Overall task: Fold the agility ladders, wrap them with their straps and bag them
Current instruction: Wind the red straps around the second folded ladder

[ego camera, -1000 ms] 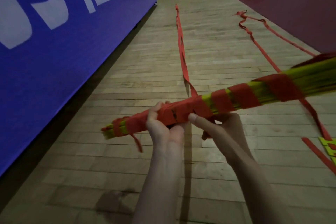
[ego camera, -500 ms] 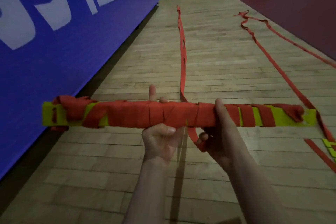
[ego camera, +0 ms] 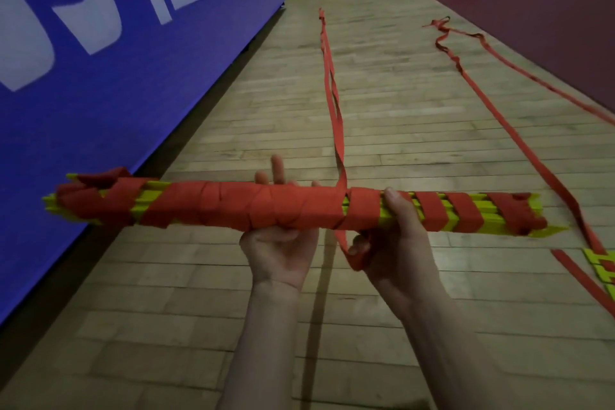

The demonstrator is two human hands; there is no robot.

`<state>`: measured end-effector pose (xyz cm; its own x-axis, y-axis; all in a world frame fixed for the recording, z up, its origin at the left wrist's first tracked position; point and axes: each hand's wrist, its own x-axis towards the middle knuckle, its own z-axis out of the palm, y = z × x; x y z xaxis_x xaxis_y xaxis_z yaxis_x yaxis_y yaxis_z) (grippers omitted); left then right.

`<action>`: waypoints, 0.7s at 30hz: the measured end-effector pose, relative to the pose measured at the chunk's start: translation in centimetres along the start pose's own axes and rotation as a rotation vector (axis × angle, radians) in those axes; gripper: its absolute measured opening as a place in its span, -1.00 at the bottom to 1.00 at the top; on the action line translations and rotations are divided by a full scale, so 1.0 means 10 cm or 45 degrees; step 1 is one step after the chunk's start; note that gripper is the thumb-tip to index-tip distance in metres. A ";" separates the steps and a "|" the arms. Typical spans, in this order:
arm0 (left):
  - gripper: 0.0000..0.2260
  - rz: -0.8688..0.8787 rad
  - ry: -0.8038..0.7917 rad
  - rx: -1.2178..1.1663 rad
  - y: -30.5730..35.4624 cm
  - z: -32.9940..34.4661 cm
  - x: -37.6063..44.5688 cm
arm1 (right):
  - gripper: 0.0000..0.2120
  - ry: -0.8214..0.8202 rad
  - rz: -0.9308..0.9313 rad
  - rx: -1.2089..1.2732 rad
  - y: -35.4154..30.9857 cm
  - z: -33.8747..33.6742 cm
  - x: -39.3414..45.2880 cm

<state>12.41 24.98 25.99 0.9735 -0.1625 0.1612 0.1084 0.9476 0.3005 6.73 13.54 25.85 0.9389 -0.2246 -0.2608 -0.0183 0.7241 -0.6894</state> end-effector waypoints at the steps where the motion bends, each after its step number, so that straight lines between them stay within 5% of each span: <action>1: -0.56 -0.061 0.177 0.095 -0.02 0.08 -0.01 | -0.78 -0.024 -0.083 0.024 0.02 -0.02 0.03; 4: -0.79 -0.126 0.813 0.242 -0.15 0.41 -0.07 | -0.79 -0.076 -0.245 0.059 0.03 -0.12 0.10; 11: -0.74 -0.153 0.908 0.244 -0.10 0.63 0.05 | -0.43 -0.238 -0.407 -0.573 -0.14 -0.34 0.13; 14: -0.84 -0.025 0.844 0.208 -0.12 0.46 0.06 | -0.49 -0.073 -0.392 -0.659 -0.17 -0.26 0.08; 18: -0.49 0.131 0.379 0.070 -0.03 0.22 0.01 | -0.60 -0.087 -0.090 -0.376 -0.07 -0.15 0.02; 21: -0.29 0.036 0.141 0.017 0.05 0.10 0.00 | -0.67 -0.032 -0.149 -0.269 -0.02 -0.08 0.07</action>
<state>12.26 25.15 27.07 0.9925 -0.1037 0.0653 0.0787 0.9476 0.3098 7.08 12.69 25.26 0.9470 -0.2809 -0.1557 0.0221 0.5407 -0.8409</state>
